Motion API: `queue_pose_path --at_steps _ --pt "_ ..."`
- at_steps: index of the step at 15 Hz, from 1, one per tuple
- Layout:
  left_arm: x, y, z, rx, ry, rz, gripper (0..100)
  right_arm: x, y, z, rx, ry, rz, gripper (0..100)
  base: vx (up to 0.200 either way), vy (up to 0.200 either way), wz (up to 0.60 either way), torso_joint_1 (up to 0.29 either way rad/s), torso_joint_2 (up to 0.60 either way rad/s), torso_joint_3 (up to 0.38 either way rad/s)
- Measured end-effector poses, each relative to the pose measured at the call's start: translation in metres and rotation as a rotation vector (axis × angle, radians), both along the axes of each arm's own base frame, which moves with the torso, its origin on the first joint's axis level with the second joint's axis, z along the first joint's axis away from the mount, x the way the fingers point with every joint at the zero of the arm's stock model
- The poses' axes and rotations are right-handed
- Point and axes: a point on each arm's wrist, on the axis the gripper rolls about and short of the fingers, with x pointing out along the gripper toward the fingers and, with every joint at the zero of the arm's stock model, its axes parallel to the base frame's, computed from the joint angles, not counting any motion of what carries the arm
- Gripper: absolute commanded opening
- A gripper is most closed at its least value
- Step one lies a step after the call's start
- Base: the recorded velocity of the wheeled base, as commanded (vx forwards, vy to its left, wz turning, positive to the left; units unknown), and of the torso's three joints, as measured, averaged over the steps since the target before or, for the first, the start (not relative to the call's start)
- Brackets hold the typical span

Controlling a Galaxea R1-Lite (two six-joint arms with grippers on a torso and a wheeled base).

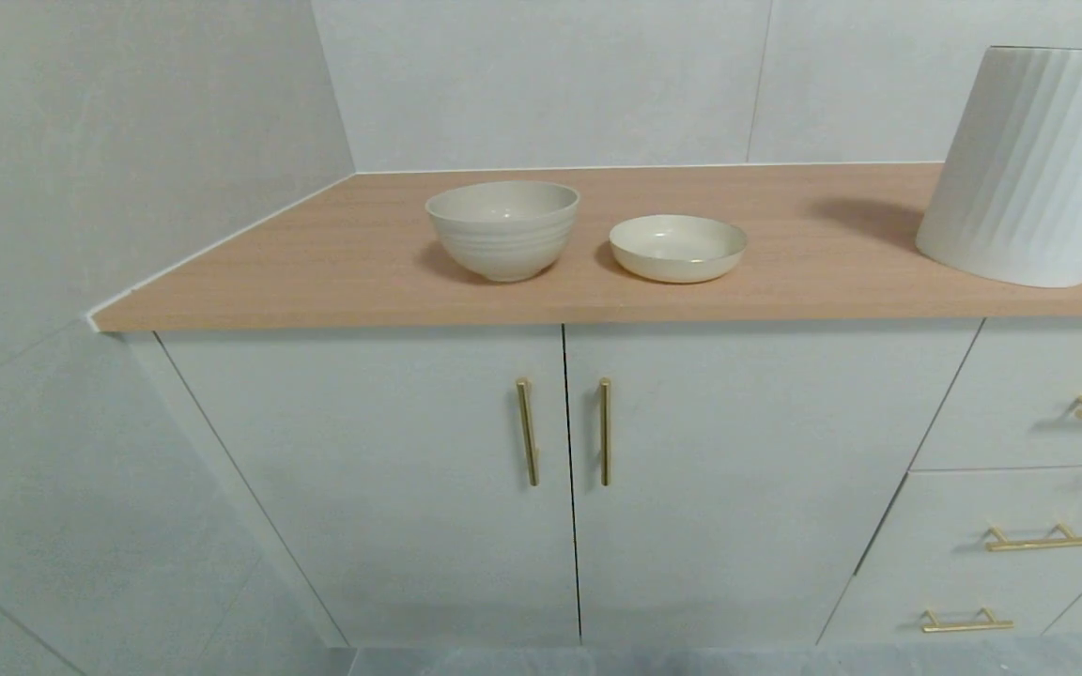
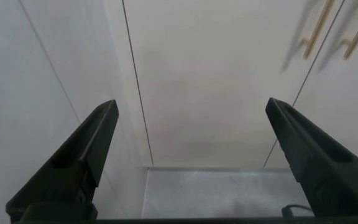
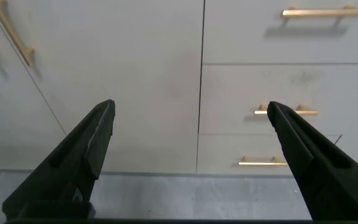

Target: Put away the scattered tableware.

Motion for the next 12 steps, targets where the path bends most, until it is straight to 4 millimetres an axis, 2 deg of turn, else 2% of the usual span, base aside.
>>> queue_pose_path --at_steps 3,12 --pt "0.0000 0.0000 0.0000 0.000 0.000 0.000 100 0.0000 0.0000 0.0000 0.000 0.000 0.000 100 0.000 0.000 0.00 -0.040 0.20 0.141" --pt "0.0000 0.0000 0.0000 0.000 0.000 0.000 100 0.0000 0.0000 0.0000 0.000 0.000 0.000 100 0.000 0.000 0.00 -0.003 0.01 0.010"
